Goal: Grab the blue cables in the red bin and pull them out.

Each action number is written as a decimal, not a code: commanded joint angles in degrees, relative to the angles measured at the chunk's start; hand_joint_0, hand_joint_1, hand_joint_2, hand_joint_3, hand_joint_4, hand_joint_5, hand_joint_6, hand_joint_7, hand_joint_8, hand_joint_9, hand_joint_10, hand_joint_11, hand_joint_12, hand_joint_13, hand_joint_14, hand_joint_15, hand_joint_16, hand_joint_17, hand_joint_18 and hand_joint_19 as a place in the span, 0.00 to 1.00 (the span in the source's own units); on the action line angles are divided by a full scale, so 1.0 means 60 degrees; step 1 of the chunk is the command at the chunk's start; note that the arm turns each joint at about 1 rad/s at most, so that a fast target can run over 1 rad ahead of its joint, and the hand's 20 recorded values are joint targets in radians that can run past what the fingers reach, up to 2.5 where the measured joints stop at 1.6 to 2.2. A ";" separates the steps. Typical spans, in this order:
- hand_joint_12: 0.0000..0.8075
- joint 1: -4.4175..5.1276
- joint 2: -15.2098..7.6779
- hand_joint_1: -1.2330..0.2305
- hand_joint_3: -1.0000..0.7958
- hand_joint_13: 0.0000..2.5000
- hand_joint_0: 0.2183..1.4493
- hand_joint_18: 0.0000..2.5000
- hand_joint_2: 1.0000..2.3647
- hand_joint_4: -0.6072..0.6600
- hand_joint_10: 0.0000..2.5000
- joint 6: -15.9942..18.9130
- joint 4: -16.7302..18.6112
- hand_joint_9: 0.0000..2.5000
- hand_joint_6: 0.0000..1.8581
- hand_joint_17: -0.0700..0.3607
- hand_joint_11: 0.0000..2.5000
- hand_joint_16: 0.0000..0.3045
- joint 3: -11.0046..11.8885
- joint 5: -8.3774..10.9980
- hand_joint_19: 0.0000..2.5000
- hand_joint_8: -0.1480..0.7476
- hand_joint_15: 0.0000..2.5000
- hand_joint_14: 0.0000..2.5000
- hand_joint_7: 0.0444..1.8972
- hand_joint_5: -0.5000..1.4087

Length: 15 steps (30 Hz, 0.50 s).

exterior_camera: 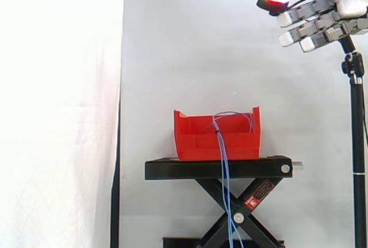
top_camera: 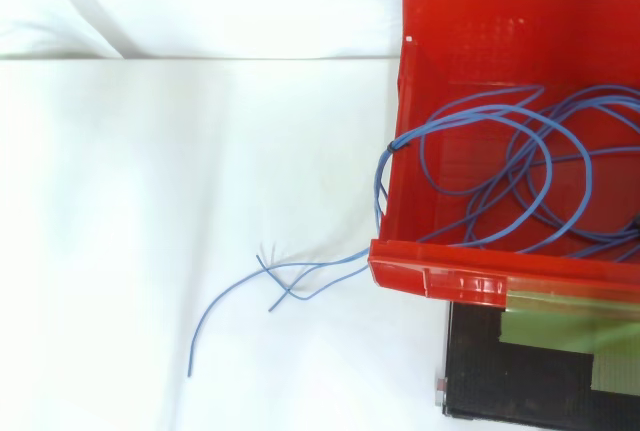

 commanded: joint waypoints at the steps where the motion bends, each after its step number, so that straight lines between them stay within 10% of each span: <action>1: 0.42 0.0003 0.0000 0.32 0.00 0.08 0.41 0.07 0.00 0.58 0.00 0.0013 -0.0004 0.13 0.01 0.45 0.05 0.18 -0.0001 0.0008 0.17 0.43 0.08 0.00 0.09 0.45; 15: 0.42 0.0033 -0.0015 0.32 0.00 0.09 0.41 0.08 0.00 0.58 0.00 0.0159 0.0597 0.12 0.00 0.44 0.05 0.18 -0.0001 -0.0051 0.18 0.42 0.08 0.00 0.09 0.45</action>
